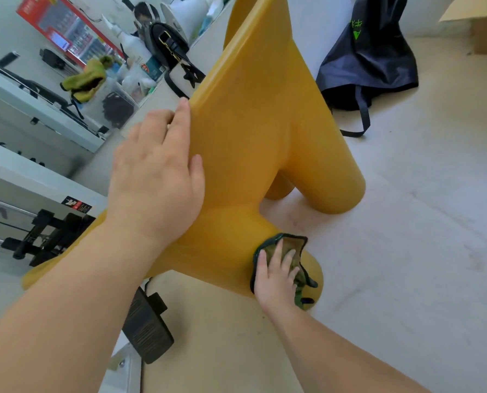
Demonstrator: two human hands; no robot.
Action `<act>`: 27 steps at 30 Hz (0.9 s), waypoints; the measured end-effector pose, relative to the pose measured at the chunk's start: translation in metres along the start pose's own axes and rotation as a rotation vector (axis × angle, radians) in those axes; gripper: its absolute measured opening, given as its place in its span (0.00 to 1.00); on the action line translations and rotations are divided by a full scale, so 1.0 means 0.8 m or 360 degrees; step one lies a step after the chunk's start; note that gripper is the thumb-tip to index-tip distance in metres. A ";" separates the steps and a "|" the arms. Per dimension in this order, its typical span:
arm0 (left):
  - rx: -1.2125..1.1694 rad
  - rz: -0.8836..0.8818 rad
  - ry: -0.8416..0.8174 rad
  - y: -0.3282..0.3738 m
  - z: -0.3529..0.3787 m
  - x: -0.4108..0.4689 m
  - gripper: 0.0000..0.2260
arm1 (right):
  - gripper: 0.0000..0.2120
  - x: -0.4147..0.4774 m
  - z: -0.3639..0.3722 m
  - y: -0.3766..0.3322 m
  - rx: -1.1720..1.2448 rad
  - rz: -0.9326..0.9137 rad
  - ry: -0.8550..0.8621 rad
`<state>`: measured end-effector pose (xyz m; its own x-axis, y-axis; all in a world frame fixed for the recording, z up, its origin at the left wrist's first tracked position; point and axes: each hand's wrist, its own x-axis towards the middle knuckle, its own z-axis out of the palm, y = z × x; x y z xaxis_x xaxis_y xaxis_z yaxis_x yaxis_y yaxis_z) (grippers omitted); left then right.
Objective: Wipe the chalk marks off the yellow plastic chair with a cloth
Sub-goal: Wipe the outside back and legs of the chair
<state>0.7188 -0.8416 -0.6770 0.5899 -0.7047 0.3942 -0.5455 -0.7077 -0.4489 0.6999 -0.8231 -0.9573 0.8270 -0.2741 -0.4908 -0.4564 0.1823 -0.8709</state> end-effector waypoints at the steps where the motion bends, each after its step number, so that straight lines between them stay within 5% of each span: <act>1: -0.0076 -0.0029 -0.0005 0.003 0.001 0.004 0.29 | 0.32 -0.007 0.004 -0.008 -0.0001 -0.0060 0.0027; 7: -0.0032 -0.0001 0.0118 0.001 0.014 -0.001 0.28 | 0.33 -0.023 0.008 -0.106 -0.0070 -0.0979 0.0291; 12: -0.0019 -0.0014 0.0155 0.003 0.021 -0.002 0.28 | 0.33 0.009 0.000 -0.063 -0.0102 -0.1040 0.0381; 18: -0.0118 -0.0061 0.0169 0.000 0.019 0.001 0.29 | 0.35 0.042 -0.009 0.019 0.0015 -0.0233 0.0194; 23: -0.0141 -0.0062 0.0201 0.001 0.018 0.000 0.30 | 0.27 -0.013 0.018 -0.075 -0.0057 -0.1024 0.0382; 27: -0.0151 -0.0046 0.0198 0.001 0.017 -0.001 0.30 | 0.28 -0.016 0.025 -0.080 -0.0108 -0.1222 0.0454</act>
<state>0.7265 -0.8408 -0.6886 0.5311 -0.6803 0.5051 -0.5866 -0.7254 -0.3602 0.7249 -0.8126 -0.8944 0.8058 -0.5306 0.2630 0.1764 -0.2089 -0.9619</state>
